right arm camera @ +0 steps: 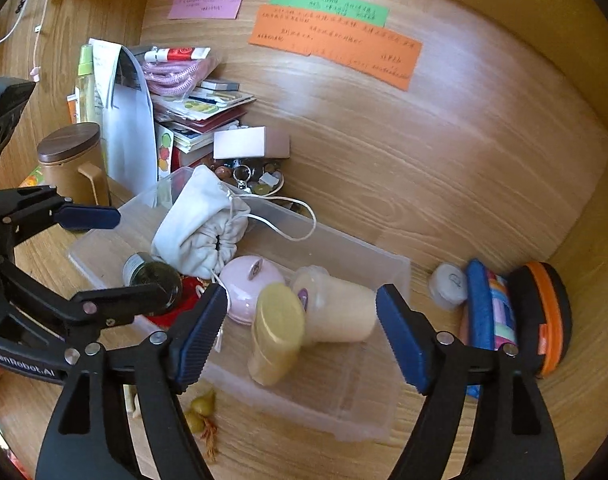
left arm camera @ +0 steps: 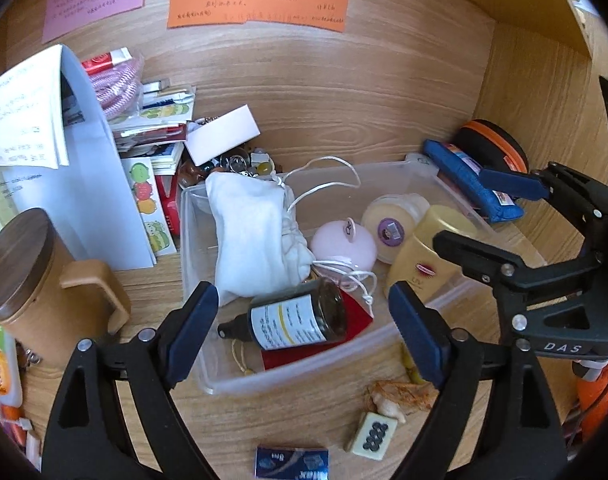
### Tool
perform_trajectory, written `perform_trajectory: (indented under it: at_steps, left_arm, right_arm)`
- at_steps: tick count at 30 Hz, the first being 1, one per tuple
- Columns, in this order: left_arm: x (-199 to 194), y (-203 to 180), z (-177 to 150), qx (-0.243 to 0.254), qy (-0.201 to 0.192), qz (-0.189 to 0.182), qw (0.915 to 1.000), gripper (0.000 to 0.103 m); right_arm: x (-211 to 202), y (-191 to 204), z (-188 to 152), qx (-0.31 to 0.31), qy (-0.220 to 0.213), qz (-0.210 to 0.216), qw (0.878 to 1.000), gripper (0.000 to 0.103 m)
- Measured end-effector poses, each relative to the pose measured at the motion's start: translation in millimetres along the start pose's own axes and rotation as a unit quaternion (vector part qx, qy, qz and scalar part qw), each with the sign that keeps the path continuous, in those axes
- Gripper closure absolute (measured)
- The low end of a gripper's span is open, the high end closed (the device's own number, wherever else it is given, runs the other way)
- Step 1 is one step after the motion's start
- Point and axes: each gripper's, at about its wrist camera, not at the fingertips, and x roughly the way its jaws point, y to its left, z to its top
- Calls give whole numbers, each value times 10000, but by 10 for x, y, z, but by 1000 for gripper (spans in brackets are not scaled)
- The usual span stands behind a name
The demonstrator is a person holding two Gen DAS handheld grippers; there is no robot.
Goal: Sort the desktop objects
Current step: 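Carry the tube and bottle over the clear bin and release them inside, then withdraw both tools from the bin toward the blue Max box and gourd charm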
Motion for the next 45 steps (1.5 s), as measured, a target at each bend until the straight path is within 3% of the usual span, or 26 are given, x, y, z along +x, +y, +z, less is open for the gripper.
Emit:
perform_trajectory:
  at_steps: [11,18,27,36,41,43,45]
  left_arm:
    - [-513,-83,-142,98,-374,282,9989,8]
    - [-695,-89,-378,98,-330,455,9984,7]
    - [-641,3,-758,116,59,650,9978,7]
    - [-353,88,-1050,94,664,592,9960,7]
    - [-229,93,-1063,133,851,582,9946,7]
    - [-200,72,-1059,209,886,608,9940,7]
    - [-174,58,-1055,273,904,589,9938,7]
  right_arm:
    - [-428,206,-183,-162,-281,-220,9992,23]
    - [-552,262,-390,-2,-239,-59,9997,22]
    - [-490,304,-694,272,78,385,9989,20]
    - [-200,393,-1057,317,772,749,9937,21]
    - [-29,312,-1061,625,990,1009,9880,25]
    - [14,274,-1030,747,1029,1155,9851,36]
    - [51,233,-997,884,1047,1307,9819,39]
